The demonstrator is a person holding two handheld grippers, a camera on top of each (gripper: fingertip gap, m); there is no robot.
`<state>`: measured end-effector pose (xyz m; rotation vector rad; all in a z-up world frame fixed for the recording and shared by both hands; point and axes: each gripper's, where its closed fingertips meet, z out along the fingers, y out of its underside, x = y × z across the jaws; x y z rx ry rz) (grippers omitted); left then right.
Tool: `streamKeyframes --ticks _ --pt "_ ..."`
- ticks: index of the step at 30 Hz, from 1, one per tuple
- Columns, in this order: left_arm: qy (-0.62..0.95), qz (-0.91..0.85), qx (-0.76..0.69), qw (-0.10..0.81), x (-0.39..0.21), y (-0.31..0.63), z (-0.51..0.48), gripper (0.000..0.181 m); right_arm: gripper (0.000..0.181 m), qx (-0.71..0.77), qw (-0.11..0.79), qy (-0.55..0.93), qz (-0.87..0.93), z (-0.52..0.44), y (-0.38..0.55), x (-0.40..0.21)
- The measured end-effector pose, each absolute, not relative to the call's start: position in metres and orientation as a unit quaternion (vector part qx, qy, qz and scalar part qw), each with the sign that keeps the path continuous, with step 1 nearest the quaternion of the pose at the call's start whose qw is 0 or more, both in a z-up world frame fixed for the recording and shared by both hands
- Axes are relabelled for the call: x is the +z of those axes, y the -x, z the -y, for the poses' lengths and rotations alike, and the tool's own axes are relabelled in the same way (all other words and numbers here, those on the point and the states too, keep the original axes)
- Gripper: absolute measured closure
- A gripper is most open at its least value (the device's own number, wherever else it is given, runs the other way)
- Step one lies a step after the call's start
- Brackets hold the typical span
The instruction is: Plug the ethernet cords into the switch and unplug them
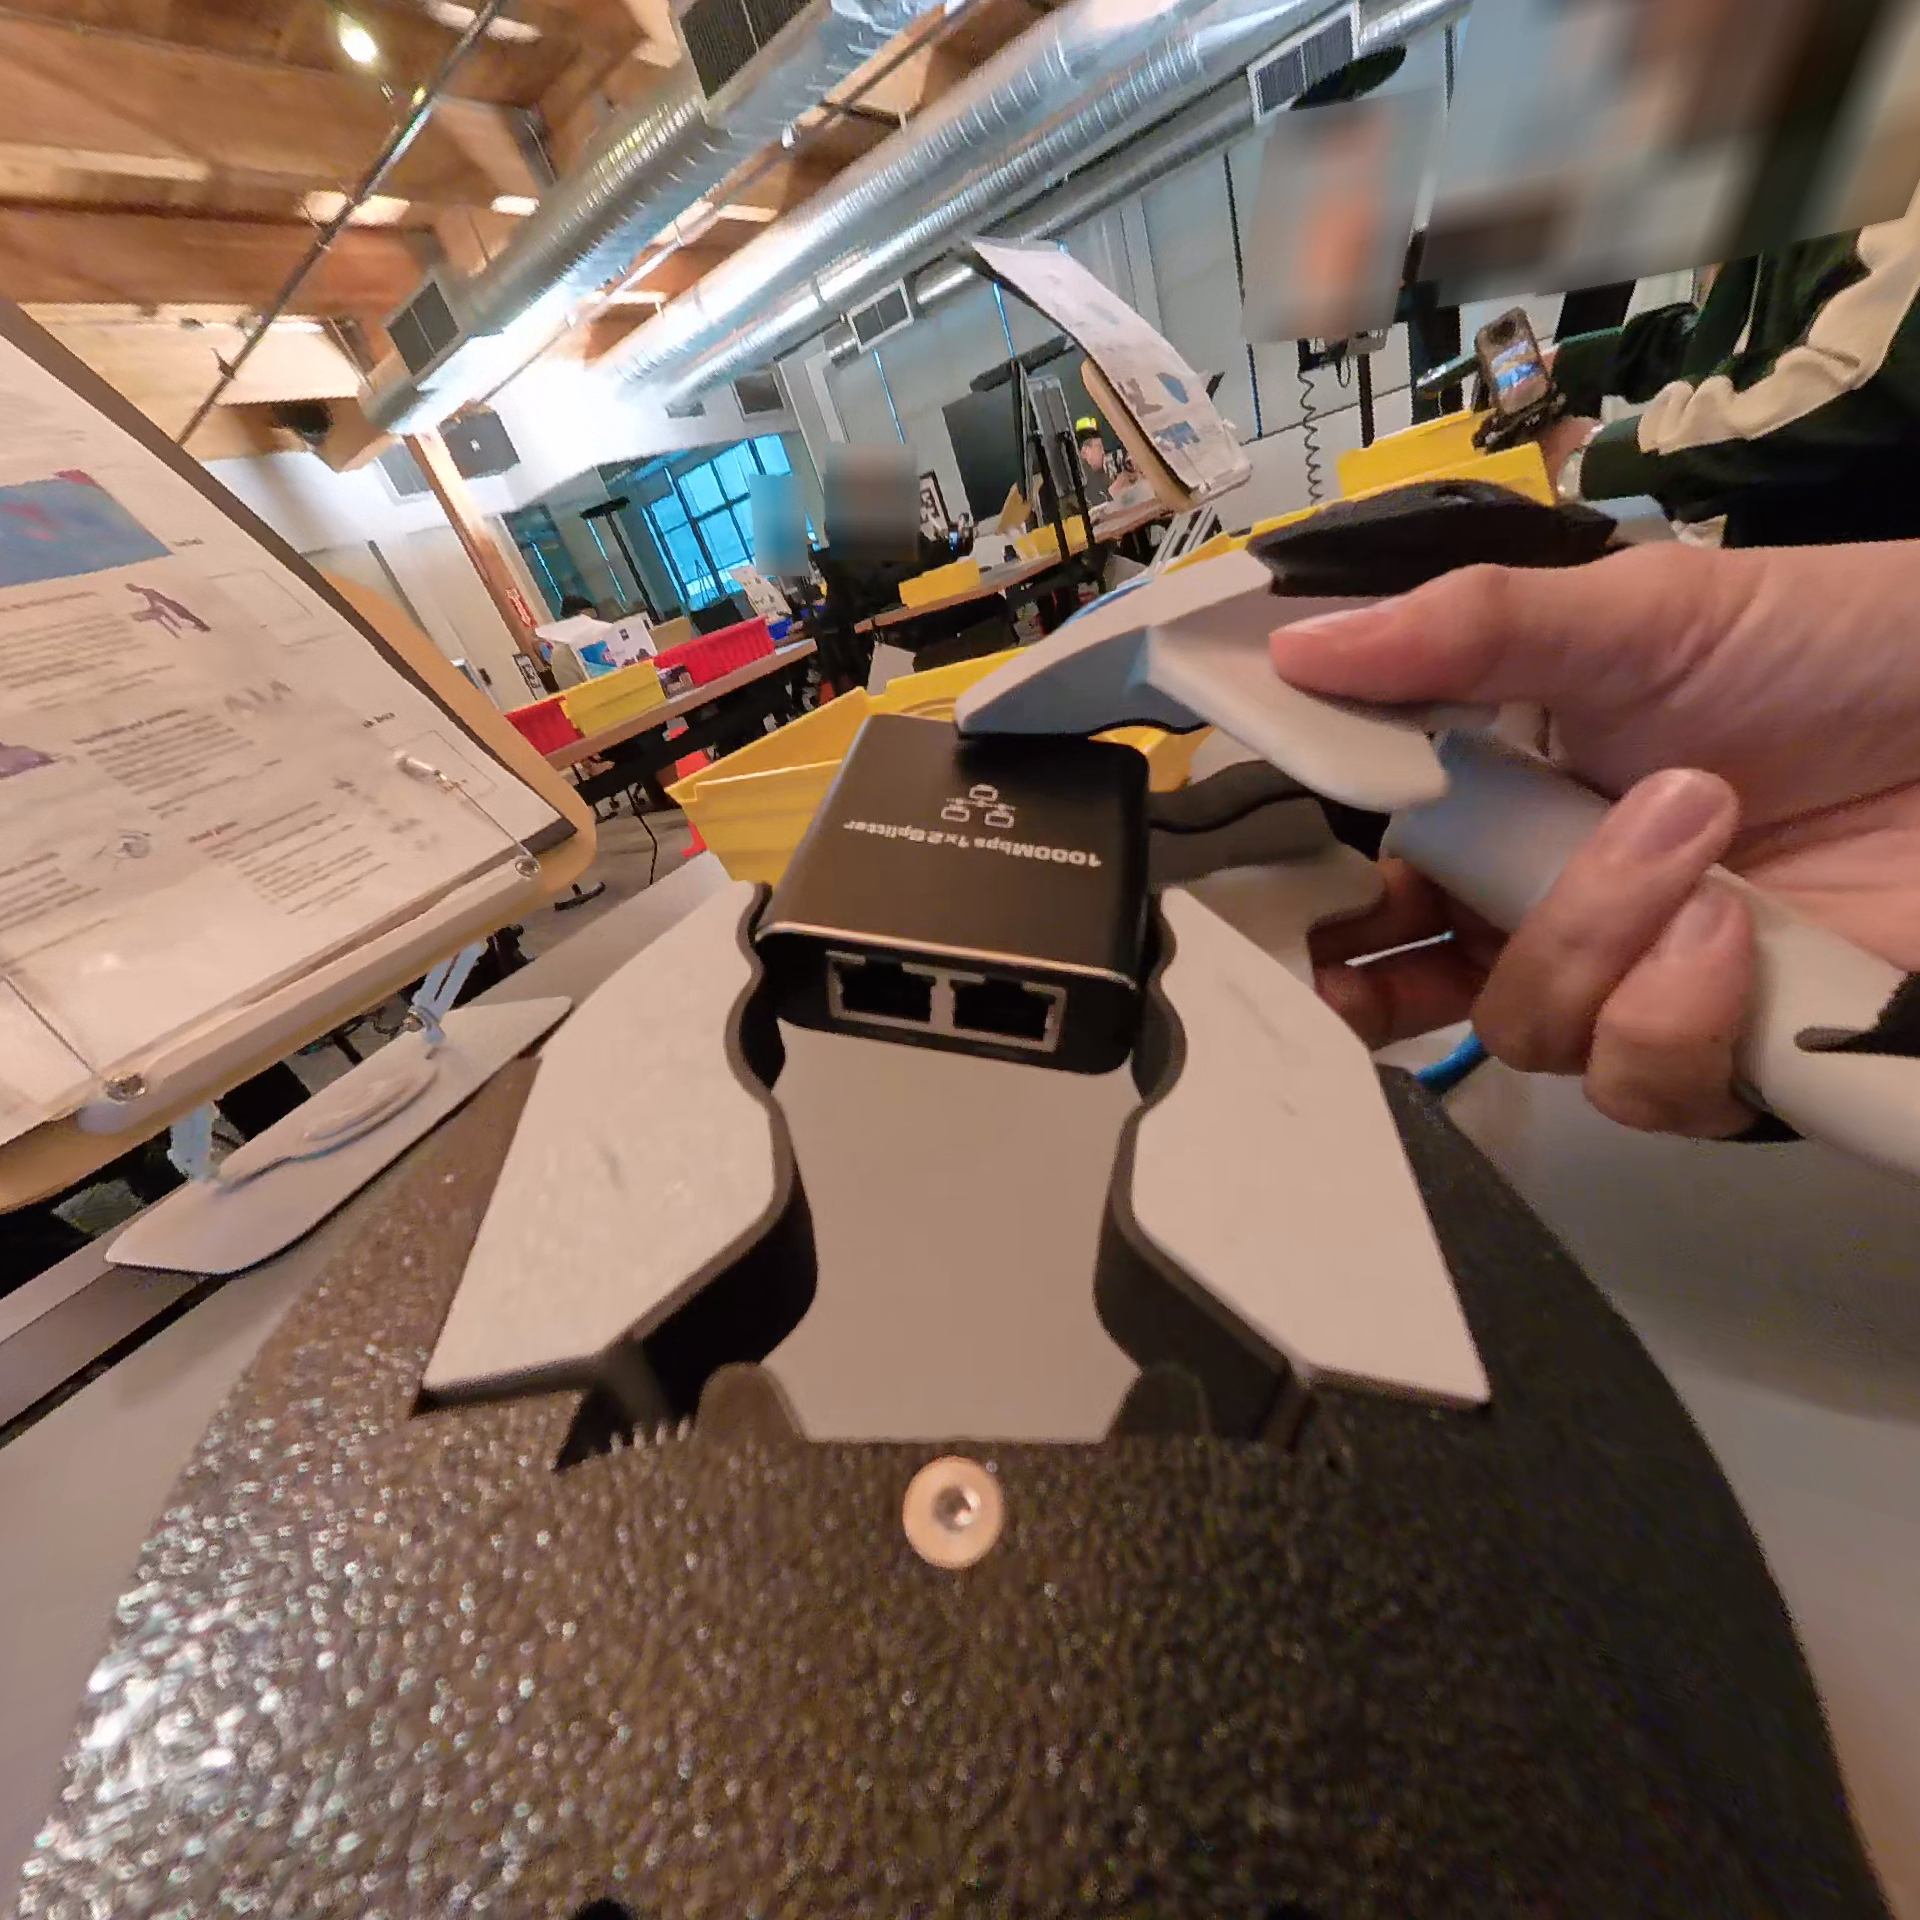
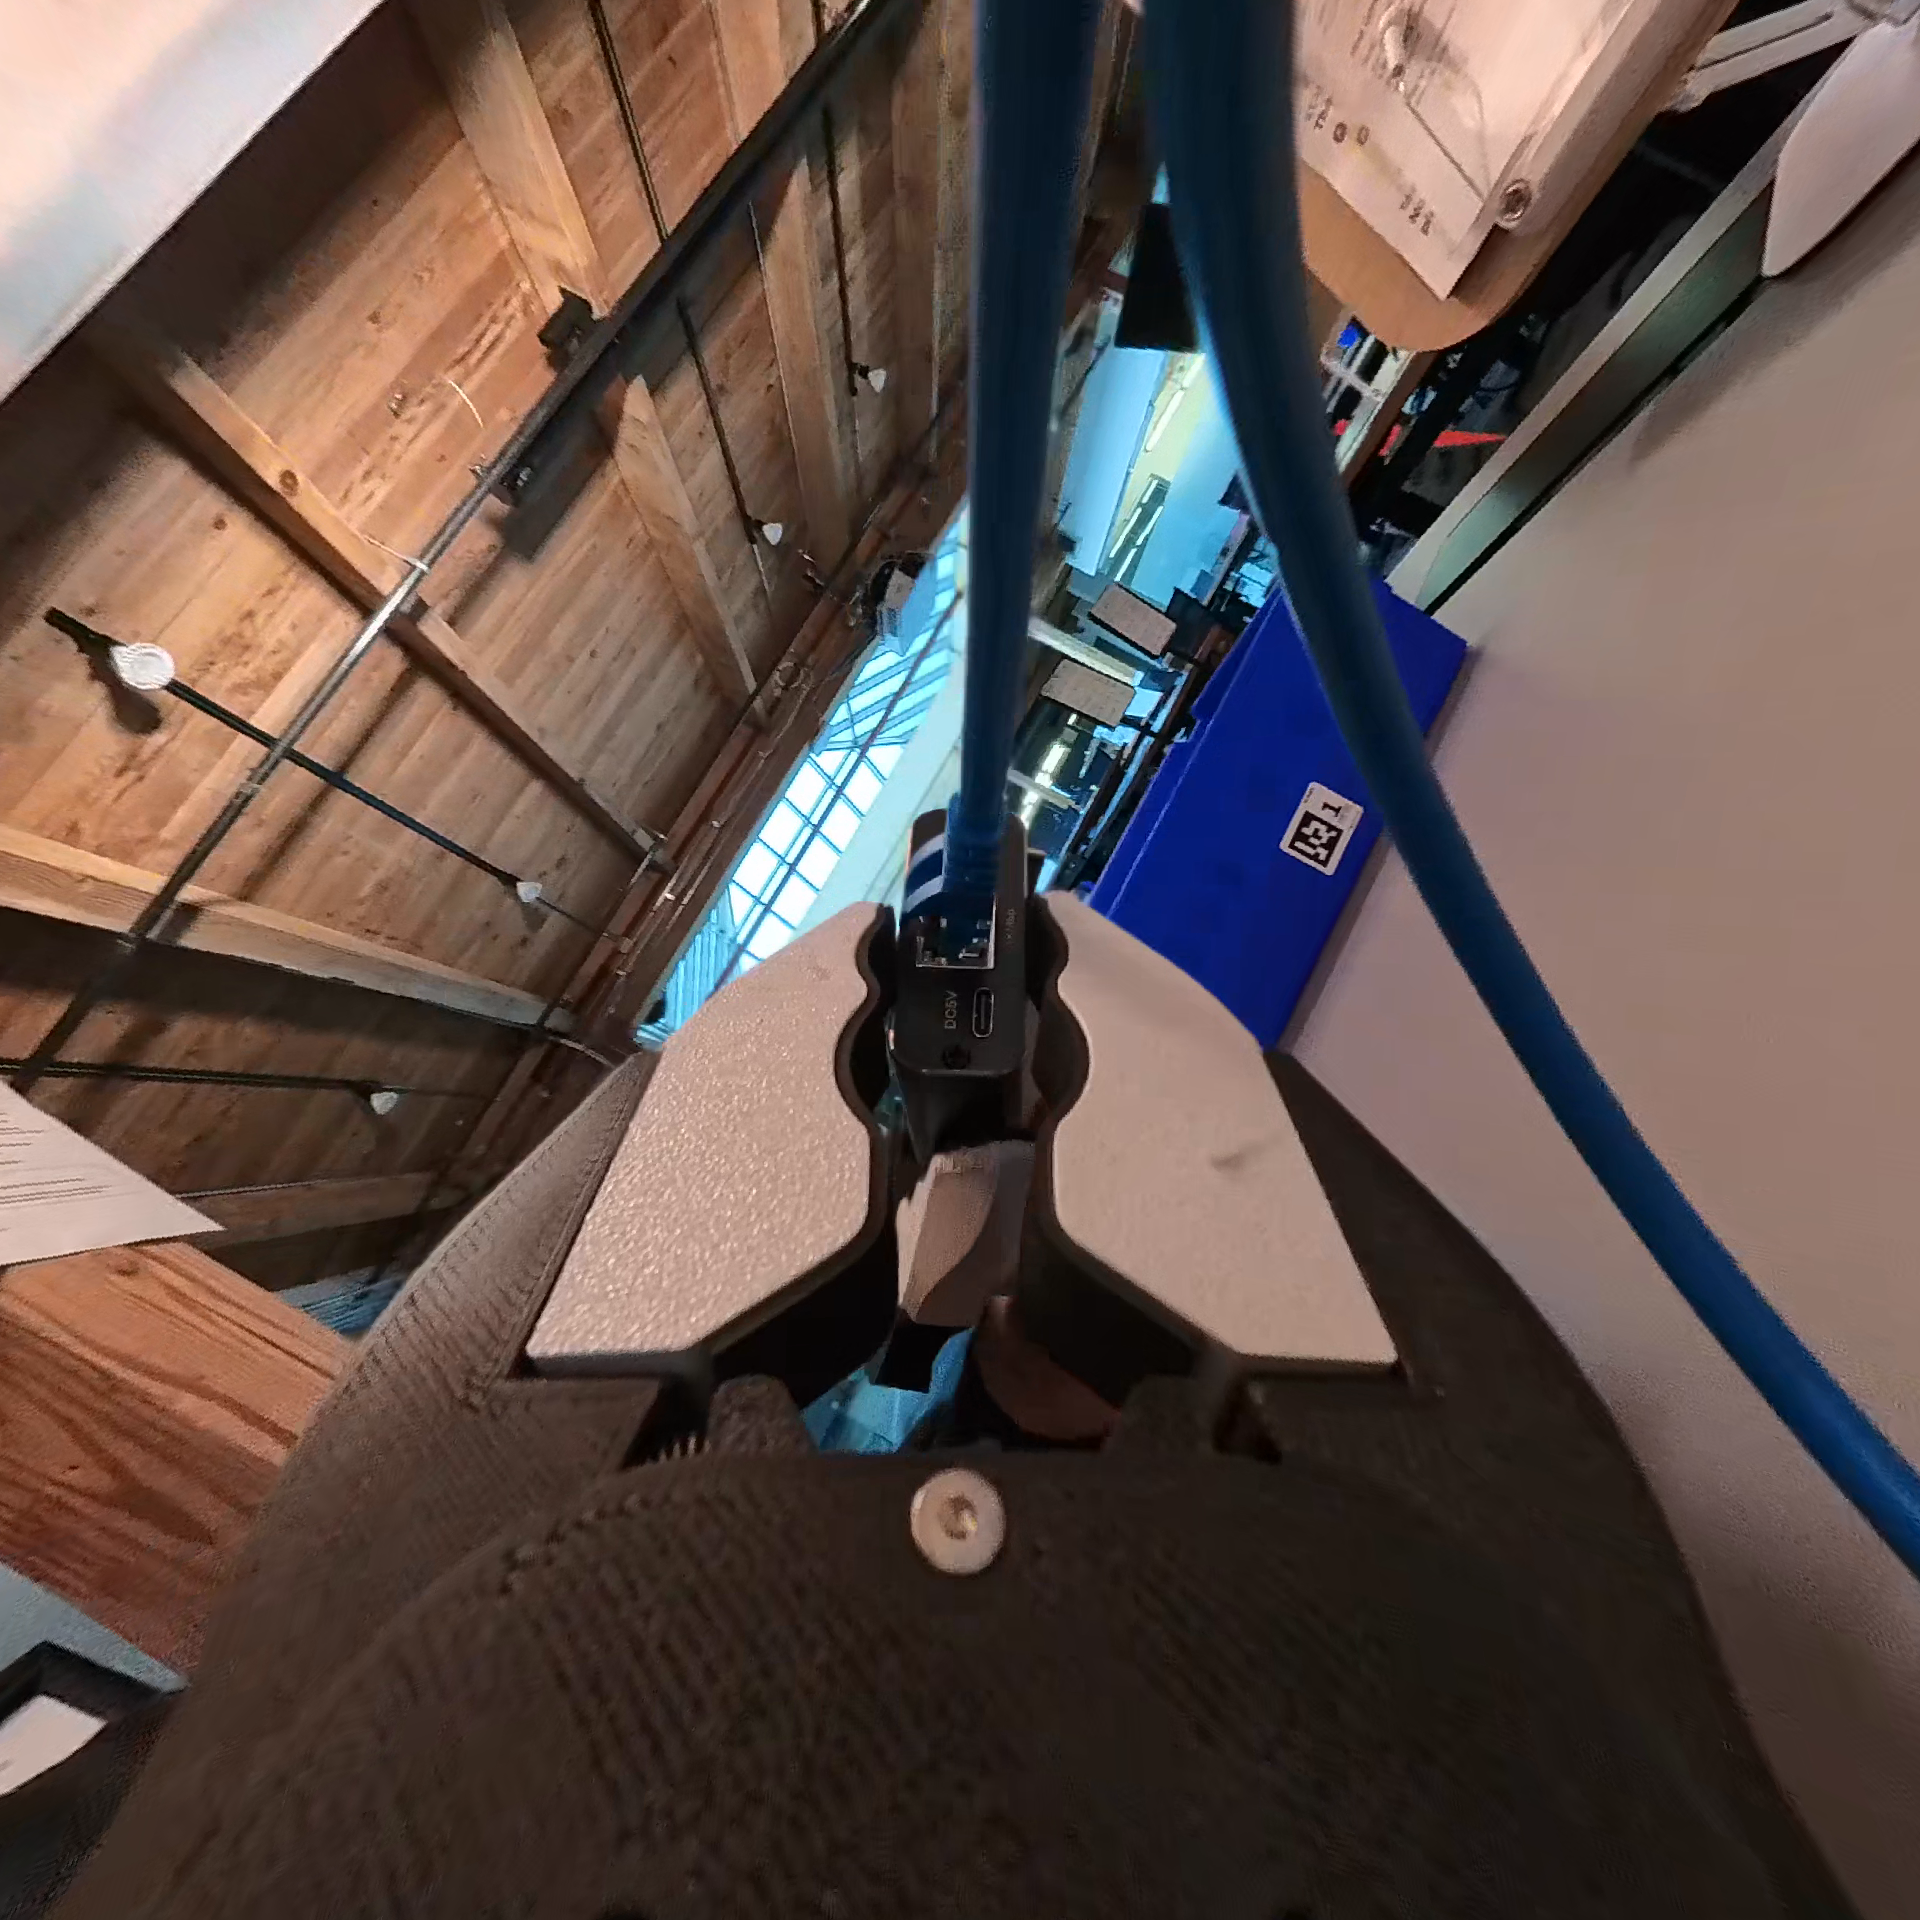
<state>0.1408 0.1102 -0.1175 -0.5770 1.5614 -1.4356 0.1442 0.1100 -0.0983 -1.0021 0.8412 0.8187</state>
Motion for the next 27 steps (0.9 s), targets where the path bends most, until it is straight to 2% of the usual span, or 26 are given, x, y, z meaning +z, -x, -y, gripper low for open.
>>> streamKeyframes --ticks 13,17,21,27 --pt "0.243 -0.596 -0.626 0.441 -0.107 -0.138 -0.122 0.116 0.158 0.358 0.731 0.469 -0.344 -0.111 -0.142 -0.094" --pt "0.252 -0.58 -0.64 0.436 -0.103 -0.137 -0.128 0.116 0.145 0.348 0.72 0.493 -0.343 -0.112 -0.145 -0.099" --pt "0.248 -0.585 -0.628 0.45 -0.104 -0.138 -0.128 0.116 0.148 0.353 0.73 0.468 -0.352 -0.106 -0.151 -0.095" --pt "0.246 -0.592 -0.614 0.46 -0.106 -0.14 -0.125 0.116 0.165 0.382 0.734 0.428 -0.364 -0.109 -0.149 -0.091"
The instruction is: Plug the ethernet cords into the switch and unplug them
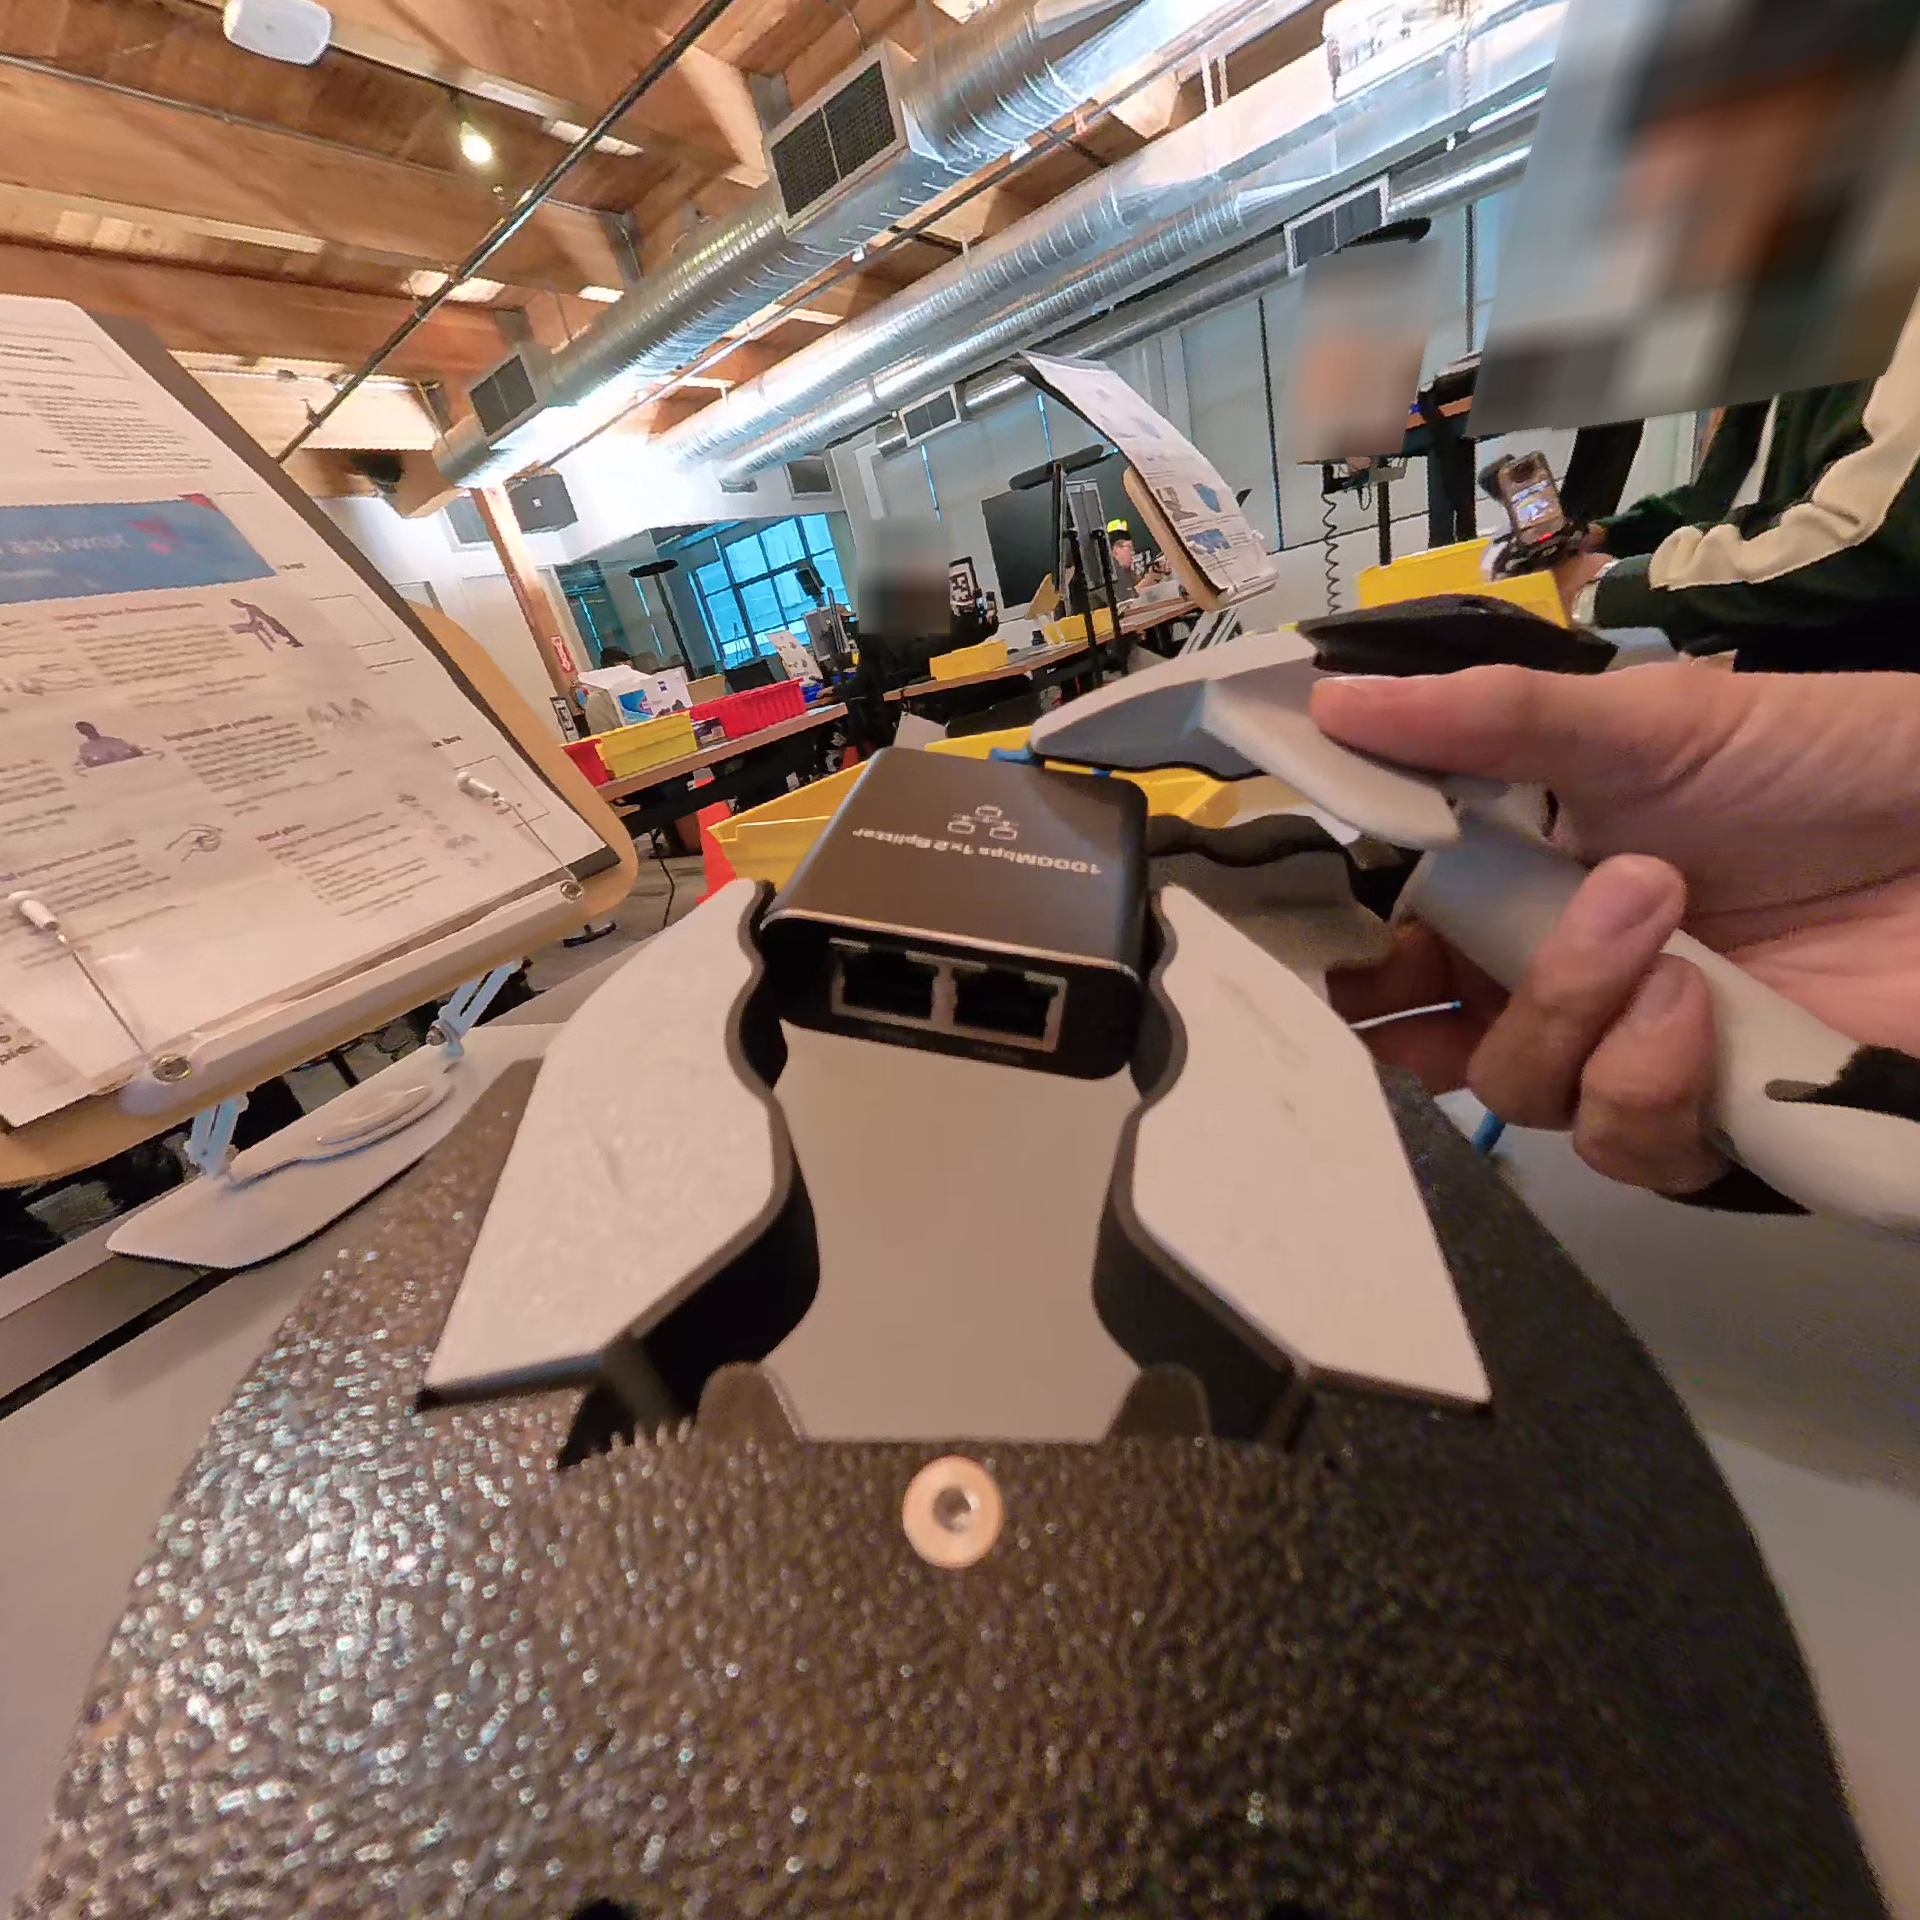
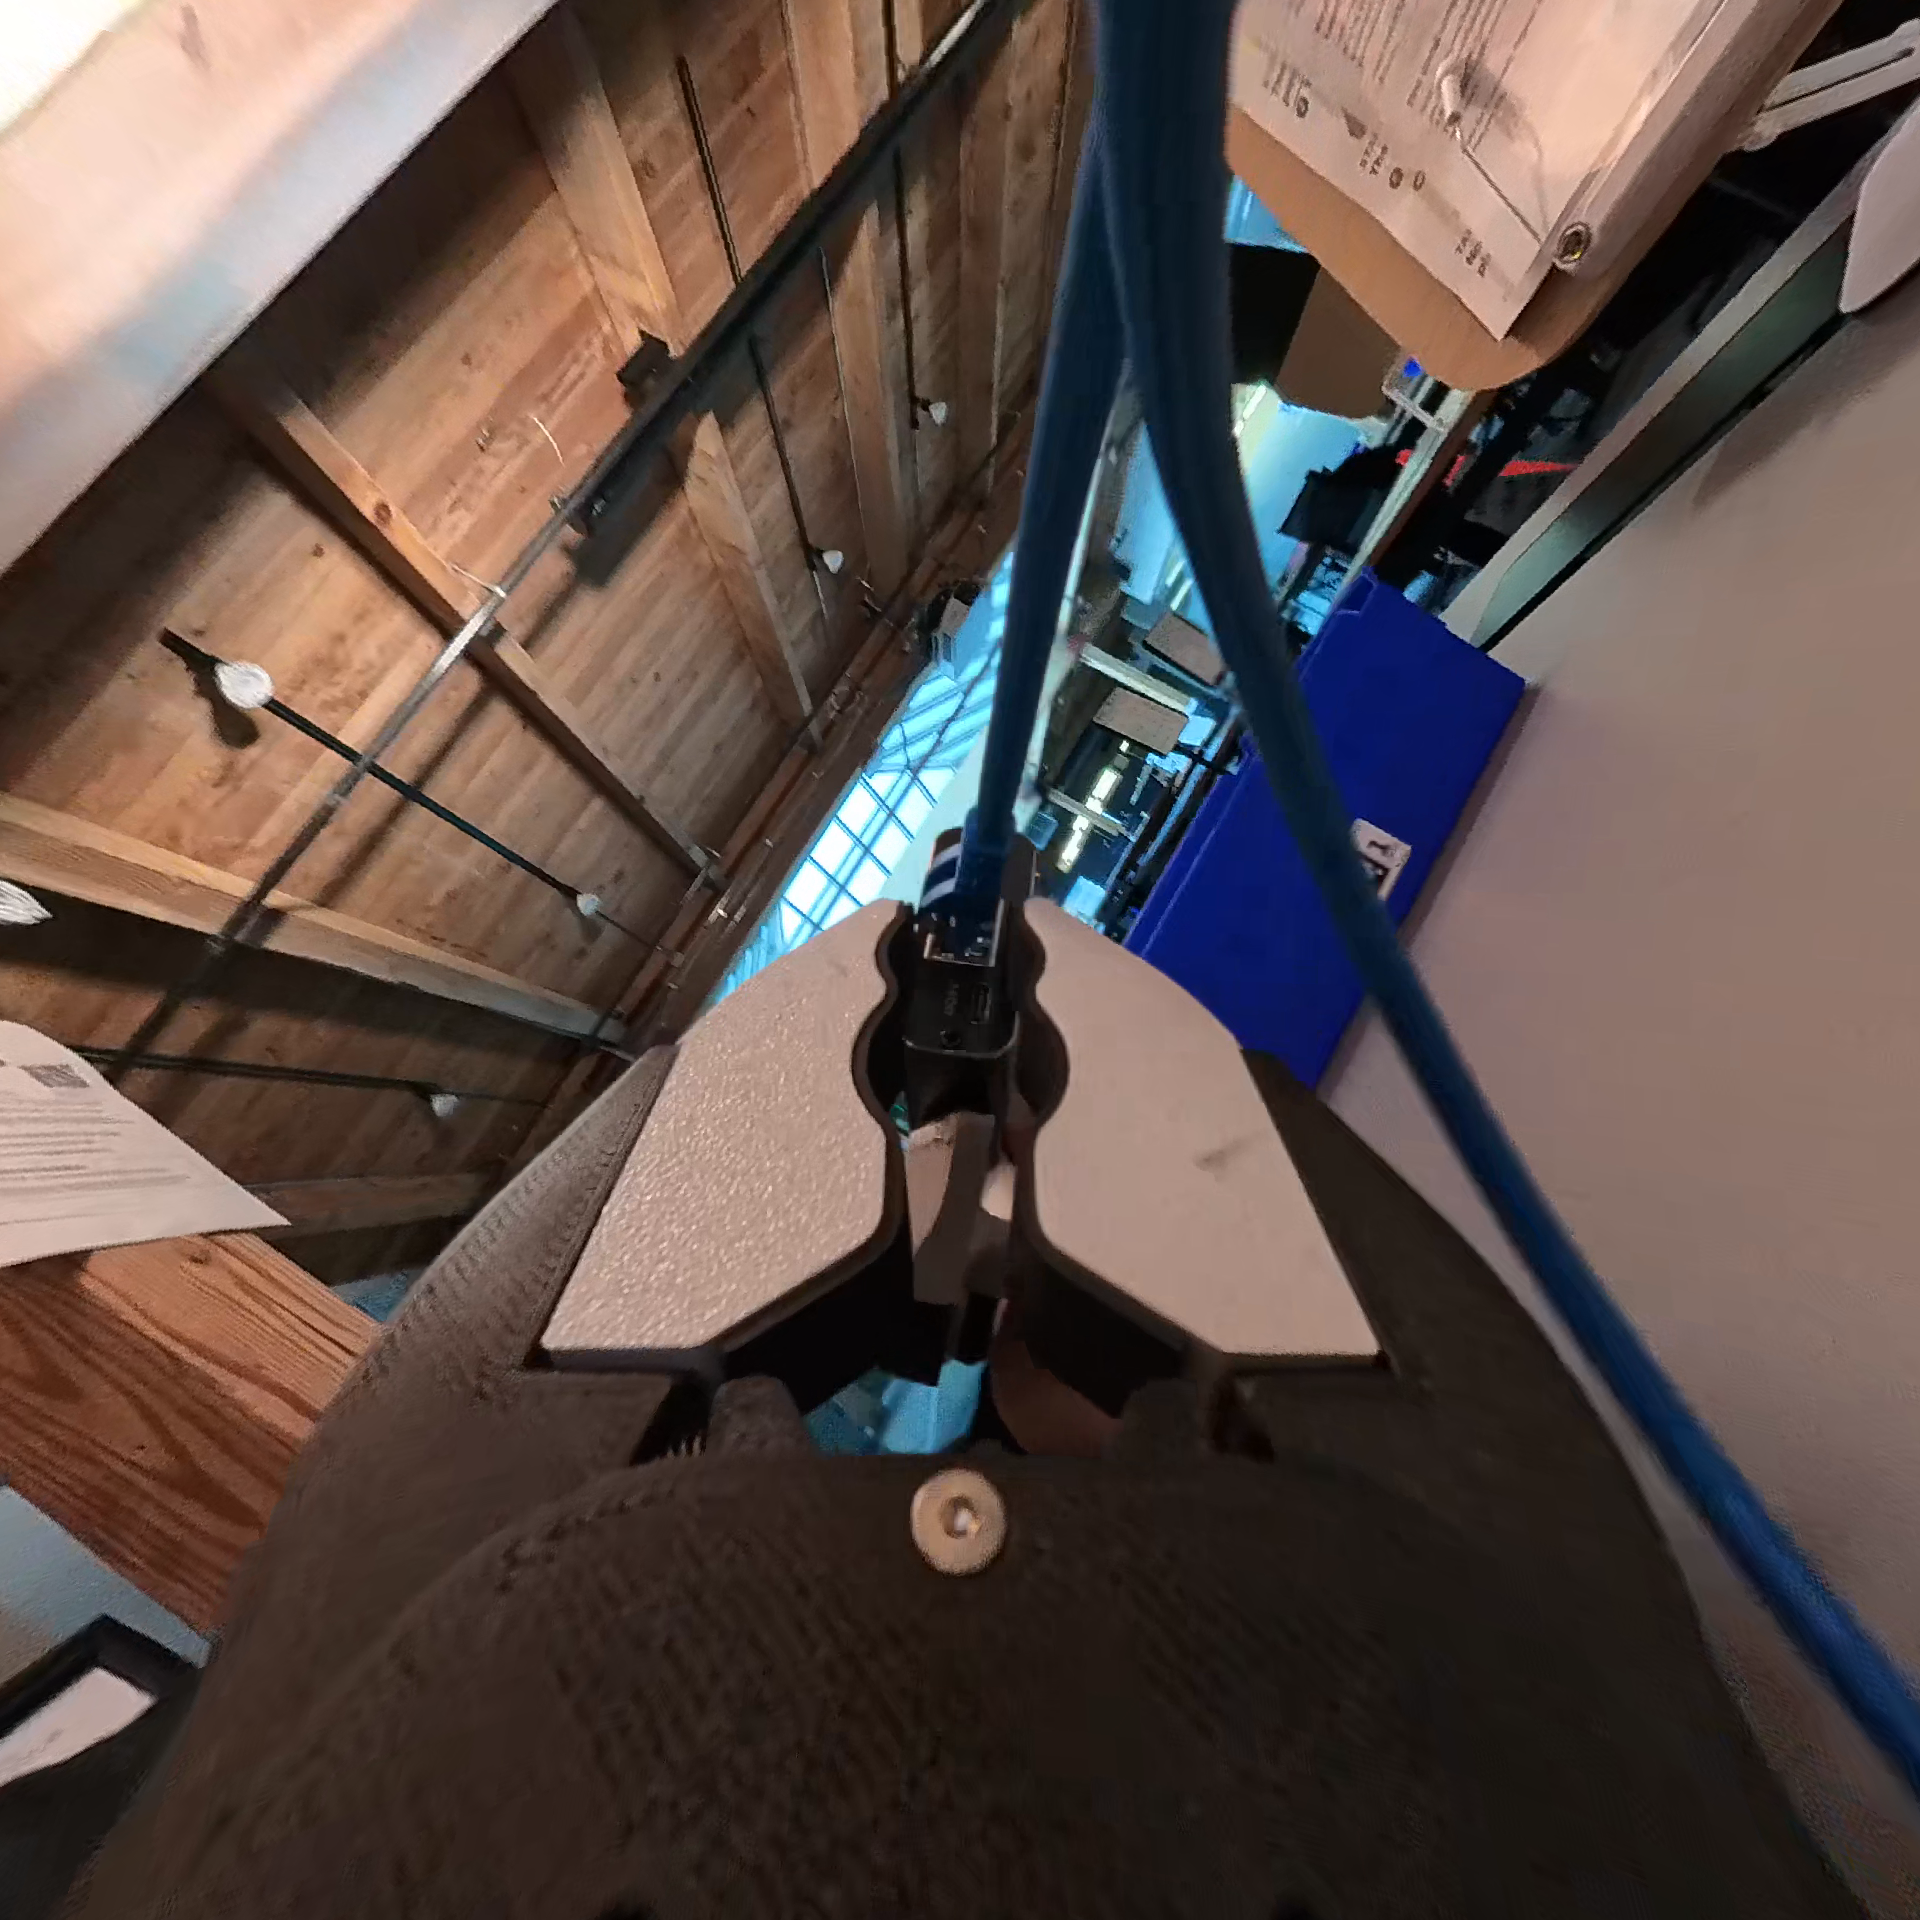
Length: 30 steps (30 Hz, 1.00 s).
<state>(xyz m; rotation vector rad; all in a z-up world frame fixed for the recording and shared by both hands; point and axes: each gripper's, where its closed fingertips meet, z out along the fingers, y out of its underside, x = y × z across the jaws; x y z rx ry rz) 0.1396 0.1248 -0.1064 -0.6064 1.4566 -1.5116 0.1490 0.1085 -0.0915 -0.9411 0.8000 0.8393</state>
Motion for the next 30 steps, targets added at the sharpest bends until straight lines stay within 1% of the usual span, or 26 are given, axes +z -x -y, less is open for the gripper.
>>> streamKeyframes --ticks 5,21,30 --pt "0.247 -0.592 -0.609 0.466 -0.106 -0.14 -0.124 0.116 0.168 0.381 0.745 0.395 -0.378 -0.108 -0.15 -0.091" --pt "0.264 -0.609 -0.555 0.501 -0.115 -0.148 -0.119 0.116 0.167 0.388 0.73 0.365 -0.427 -0.107 -0.162 -0.103" --pt "0.292 -0.597 -0.553 0.503 -0.117 -0.152 -0.118 0.116 0.168 0.409 0.73 0.344 -0.425 -0.106 -0.166 -0.105"
